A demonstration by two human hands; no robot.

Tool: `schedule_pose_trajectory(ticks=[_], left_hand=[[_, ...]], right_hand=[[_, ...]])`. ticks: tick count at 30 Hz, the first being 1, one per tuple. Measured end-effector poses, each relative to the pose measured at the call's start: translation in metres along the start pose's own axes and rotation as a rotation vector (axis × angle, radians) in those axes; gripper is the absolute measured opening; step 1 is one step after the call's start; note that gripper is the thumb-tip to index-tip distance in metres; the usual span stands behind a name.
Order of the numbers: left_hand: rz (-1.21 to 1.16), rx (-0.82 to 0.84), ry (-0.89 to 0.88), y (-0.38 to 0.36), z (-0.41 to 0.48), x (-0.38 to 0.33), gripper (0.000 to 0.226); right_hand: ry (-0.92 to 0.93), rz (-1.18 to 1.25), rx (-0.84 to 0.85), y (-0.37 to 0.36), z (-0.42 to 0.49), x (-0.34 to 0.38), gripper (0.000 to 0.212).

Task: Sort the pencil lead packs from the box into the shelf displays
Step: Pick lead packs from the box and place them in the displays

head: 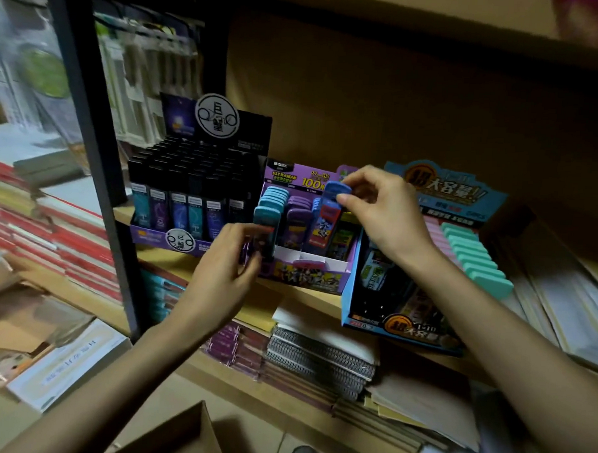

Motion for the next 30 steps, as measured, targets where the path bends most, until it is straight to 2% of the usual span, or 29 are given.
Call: schedule_pose_trajectory(ticks=[4, 10, 16, 20, 24, 27, 30], left_hand=[[0.007, 0.031, 0.011, -0.004, 0.004, 0.008, 0.039], [0.020, 0.051, -0.002, -0.005, 0.007, 0.012, 0.050], [0.023, 0.087, -0.004, -0.006, 0.007, 0.011, 0.051], [0.052, 0.016, 0.015, 0.003, 0.007, 0.012, 0.038], [0.189, -0.131, 0.017, 0.021, 0.001, 0.022, 0.037], [0.323, -0.235, 0.089, 0.039, -0.004, 0.043, 0.043], [0.282, -0.239, 0.215, 0.044, -0.007, 0.073, 0.049]], right_hand=[[0.043, -0.172, 0.092, -0.018, 0.000, -0.001, 0.011], [0.127, -0.472, 0.161, -0.037, -0.004, 0.001, 0.031], [0.216, -0.574, 0.161, -0.036, -0.012, 0.017, 0.038], [0.376, -0.479, 0.112, -0.045, -0.028, 0.052, 0.047], [0.328, -0.554, 0.246, -0.077, -0.011, 0.056, 0.063], [0.349, -0.642, 0.255, -0.091, -0.002, 0.052, 0.058], [0.374, -0.758, 0.197, -0.100, -0.004, 0.052, 0.053]])
Point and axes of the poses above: each hand's wrist, its own z-axis towards the middle knuckle, its own y-axis out of the back of the hand, x = y × z, the point moved 8 cm from there along z, towards the middle knuckle, and after that the axes turned 14 degrees about -z, right-handed, at the moved point
